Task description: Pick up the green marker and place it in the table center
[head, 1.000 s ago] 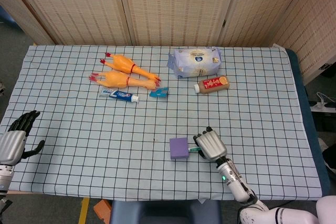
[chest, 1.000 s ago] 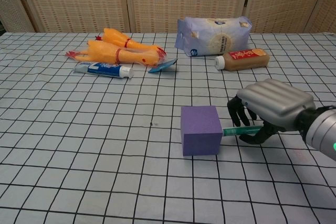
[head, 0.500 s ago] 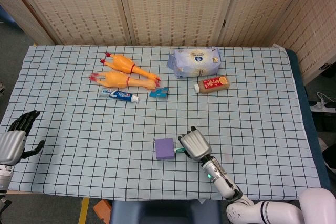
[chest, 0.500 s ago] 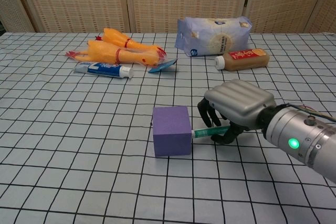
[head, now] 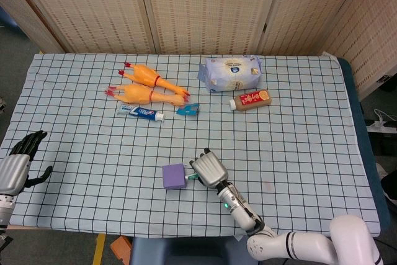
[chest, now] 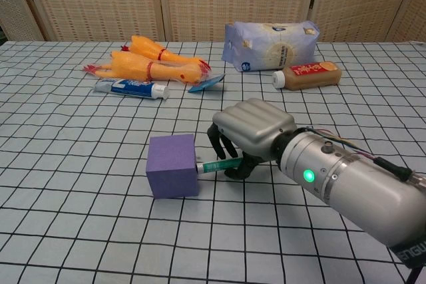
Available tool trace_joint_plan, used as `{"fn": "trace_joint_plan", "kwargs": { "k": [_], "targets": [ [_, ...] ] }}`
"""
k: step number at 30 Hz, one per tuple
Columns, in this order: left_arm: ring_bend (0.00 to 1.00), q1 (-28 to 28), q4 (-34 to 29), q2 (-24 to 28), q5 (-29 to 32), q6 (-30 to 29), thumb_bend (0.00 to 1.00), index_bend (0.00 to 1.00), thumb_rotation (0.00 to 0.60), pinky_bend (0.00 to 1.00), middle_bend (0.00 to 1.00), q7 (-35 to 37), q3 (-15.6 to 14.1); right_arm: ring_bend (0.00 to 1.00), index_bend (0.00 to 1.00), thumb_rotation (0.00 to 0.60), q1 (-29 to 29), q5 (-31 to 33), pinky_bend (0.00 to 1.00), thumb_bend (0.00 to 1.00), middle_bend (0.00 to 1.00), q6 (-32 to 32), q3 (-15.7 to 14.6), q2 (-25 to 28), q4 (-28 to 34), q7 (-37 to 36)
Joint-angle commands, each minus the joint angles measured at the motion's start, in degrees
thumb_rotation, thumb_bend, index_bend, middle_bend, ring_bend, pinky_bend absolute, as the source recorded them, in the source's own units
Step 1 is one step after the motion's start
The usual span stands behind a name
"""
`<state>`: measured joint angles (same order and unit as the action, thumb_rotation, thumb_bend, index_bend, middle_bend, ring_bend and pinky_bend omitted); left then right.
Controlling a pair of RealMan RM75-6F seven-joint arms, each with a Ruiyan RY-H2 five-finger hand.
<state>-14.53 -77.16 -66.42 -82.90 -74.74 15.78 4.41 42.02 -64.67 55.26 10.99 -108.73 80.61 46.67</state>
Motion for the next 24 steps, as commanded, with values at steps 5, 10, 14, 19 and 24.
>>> {"fn": "trace_joint_plan", "kwargs": {
  "k": [5,10,14,19,24],
  "targets": [
    [0.00,-0.1,0.2,0.2,-0.3,0.1,0.38,0.00,0.600,0.12,0.00,1.0,-0.1,0.51,0.98,0.600,4.2,2.9,0.31,0.44,0.80,-1.1,2.7,-4.6,-3.5,1.7],
    [0.00,-0.1,0.6,0.5,-0.2,0.2,0.38,0.00,0.600,0.12,0.00,2.1,0.0,0.51,0.98,0.600,7.2,4.7,0.31,0.44,0.80,-2.0,4.2,-8.1,-6.5,2.5],
    [0.00,-0.2,0.9,0.4,-0.2,0.7,0.38,0.00,0.600,0.12,0.00,2.5,-0.2,0.51,0.98,0.600,9.9,6.2,0.31,0.44,0.80,-3.0,5.6,-10.9,-9.1,2.9],
    [0.00,-0.3,1.1,0.5,-0.2,0.8,0.38,0.00,0.600,0.12,0.00,3.2,-0.1,0.51,0.98,0.600,13.7,7.6,0.31,0.44,0.80,-4.3,8.3,-14.7,-13.4,2.5],
    [0.00,-0.4,1.2,0.6,-0.2,1.0,0.38,0.00,0.600,0.12,0.00,3.5,-0.2,0.51,0.98,0.600,17.7,8.6,0.32,0.44,0.80,-5.6,11.2,-18.4,-18.5,1.1]
  ]
}}
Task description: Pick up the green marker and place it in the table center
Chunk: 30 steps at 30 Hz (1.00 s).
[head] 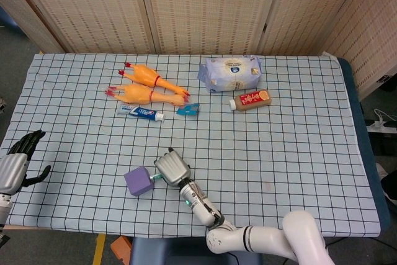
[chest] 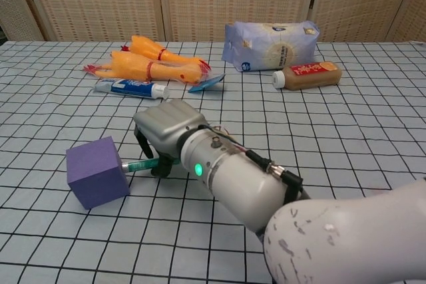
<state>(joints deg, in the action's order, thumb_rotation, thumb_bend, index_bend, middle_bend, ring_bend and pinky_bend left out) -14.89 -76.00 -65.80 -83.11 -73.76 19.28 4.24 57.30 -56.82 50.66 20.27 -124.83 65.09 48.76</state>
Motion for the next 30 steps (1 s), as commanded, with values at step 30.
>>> {"fn": "trace_joint_plan", "kwargs": {
  "k": [30],
  "targets": [
    [0.00,0.0,-0.1,0.4,-0.4,-0.2,0.38,0.00,0.600,0.12,0.00,0.4,-0.3,0.51,0.97,0.600,14.7,8.9,0.32,0.44,0.80,5.8,-4.6,-3.4,-9.5,-8.2]
  ]
}}
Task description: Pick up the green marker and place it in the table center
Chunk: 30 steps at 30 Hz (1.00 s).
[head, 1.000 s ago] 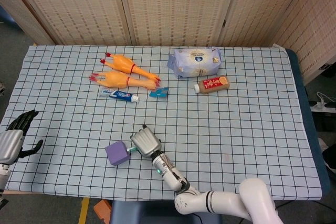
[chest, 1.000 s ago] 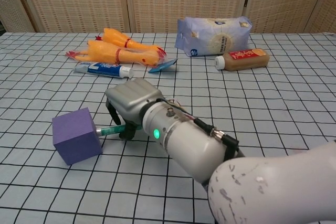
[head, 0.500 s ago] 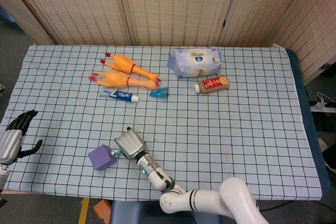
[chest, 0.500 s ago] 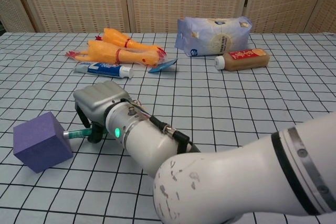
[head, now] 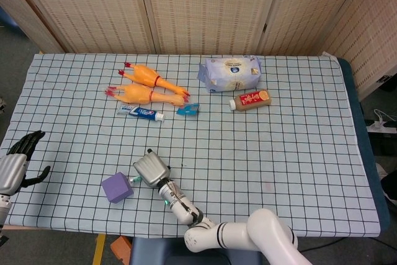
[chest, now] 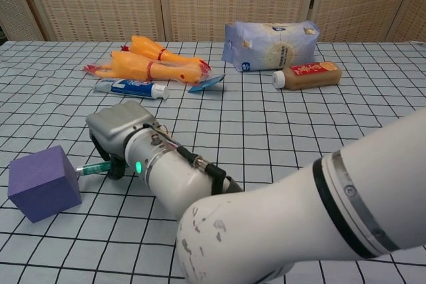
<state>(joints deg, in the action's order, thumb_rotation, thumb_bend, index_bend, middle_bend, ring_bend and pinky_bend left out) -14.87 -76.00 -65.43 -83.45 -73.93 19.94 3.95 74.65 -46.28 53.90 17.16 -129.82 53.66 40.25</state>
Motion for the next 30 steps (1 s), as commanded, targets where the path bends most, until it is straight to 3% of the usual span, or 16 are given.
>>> {"fn": "trace_joint_plan", "kwargs": {
  "k": [1,6,12,15,18,23,26,30],
  "targets": [
    [0.00,0.0,-0.2,0.0,0.0,-0.1,0.38,0.00,0.600,0.12,0.00,-0.5,0.0,0.51,0.96,0.600,-4.2,-2.3,0.32,0.44,0.80,3.8,-2.3,2.9,3.7,1.0],
    [0.00,0.0,-0.5,-0.1,0.1,-0.2,0.38,0.00,0.600,0.12,0.00,-1.1,0.1,0.51,0.94,0.600,-8.3,-2.9,0.32,0.44,0.80,7.3,-4.3,7.0,9.4,3.4],
    [0.00,0.5,-1.3,-0.3,-0.2,-1.5,0.38,0.00,0.600,0.12,0.00,-3.3,-0.1,0.51,0.91,0.600,-21.2,-5.7,0.32,0.44,0.80,18.7,-13.8,21.2,25.7,6.8],
    [0.00,0.6,-1.6,-0.4,-0.2,-1.8,0.38,0.00,0.600,0.12,0.00,-4.0,0.0,0.50,0.86,0.600,-25.9,-6.8,0.32,0.44,0.80,21.7,-17.7,26.0,30.0,6.9],
    [0.00,0.6,-1.7,-0.5,0.0,-1.8,0.38,0.00,0.600,0.12,0.00,-4.6,0.1,0.49,0.81,0.600,-29.4,-8.0,0.32,0.44,0.78,23.4,-20.4,28.6,31.3,6.0],
    [0.00,0.6,-2.0,-0.8,0.2,-1.7,0.38,0.00,0.600,0.12,0.00,-5.9,0.1,0.44,0.71,0.600,-34.8,-10.9,0.30,0.44,0.67,24.4,-23.8,31.4,31.0,1.8],
    [0.00,0.6,-2.1,-1.0,0.4,-1.7,0.38,0.00,0.600,0.12,0.00,-6.6,0.1,0.38,0.55,0.600,-37.0,-13.0,0.28,0.44,0.54,23.5,-24.6,32.6,30.2,-2.1],
    [0.00,0.5,-2.1,-1.1,0.5,-1.3,0.38,0.00,0.600,0.12,0.00,-7.2,0.1,0.17,0.09,0.600,-38.6,-15.2,0.20,0.36,0.22,21.6,-24.9,34.5,30.2,-5.2]
  ]
}}
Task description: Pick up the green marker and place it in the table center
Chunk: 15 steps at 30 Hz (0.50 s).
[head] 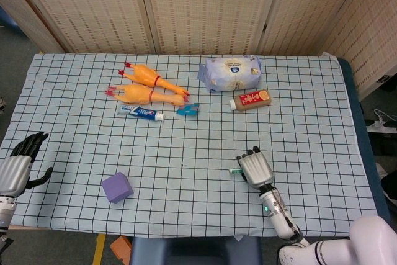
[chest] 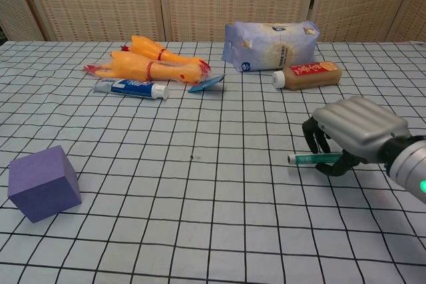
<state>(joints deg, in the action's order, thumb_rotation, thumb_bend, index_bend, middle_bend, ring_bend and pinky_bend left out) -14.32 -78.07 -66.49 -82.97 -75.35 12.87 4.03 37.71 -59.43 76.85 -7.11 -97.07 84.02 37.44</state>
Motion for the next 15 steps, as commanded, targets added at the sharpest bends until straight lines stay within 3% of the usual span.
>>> {"fn": "trace_joint_plan", "kwargs": {
  "k": [1,3,8,12,15],
  "targets": [
    [0.00,-0.1,-0.1,-0.1,0.1,0.3,0.38,0.00,0.600,0.12,0.00,-0.3,-0.1,0.13,0.03,0.600,-2.1,-2.8,0.18,0.33,0.17,-1.5,-0.7,2.4,0.0,-3.3],
    [0.00,-0.2,-0.1,-0.1,0.2,0.7,0.38,0.00,0.600,0.12,0.00,-0.6,-0.2,0.08,0.00,0.600,-3.0,-4.2,0.16,0.27,0.10,-1.6,-0.7,3.2,0.1,-5.1],
    [0.00,-0.5,-0.9,-0.1,0.3,1.8,0.38,0.00,0.600,0.12,0.00,-2.6,-0.6,0.08,0.00,0.600,-6.2,-9.2,0.16,0.19,0.08,0.3,-1.4,6.2,1.4,-10.3],
    [0.00,0.3,-1.9,0.1,0.0,0.0,0.38,0.00,0.600,0.12,0.00,-4.1,-0.6,0.05,0.00,0.600,-10.0,-15.1,0.15,0.18,0.03,8.4,-1.0,10.7,4.4,-13.1],
    [0.00,1.1,-2.7,0.1,-0.2,-2.0,0.38,0.00,0.600,0.12,0.00,-5.8,-0.5,0.01,0.00,0.600,-13.2,-19.1,0.08,0.18,0.00,15.2,-0.7,14.7,6.1,-12.6]
  ]
}}
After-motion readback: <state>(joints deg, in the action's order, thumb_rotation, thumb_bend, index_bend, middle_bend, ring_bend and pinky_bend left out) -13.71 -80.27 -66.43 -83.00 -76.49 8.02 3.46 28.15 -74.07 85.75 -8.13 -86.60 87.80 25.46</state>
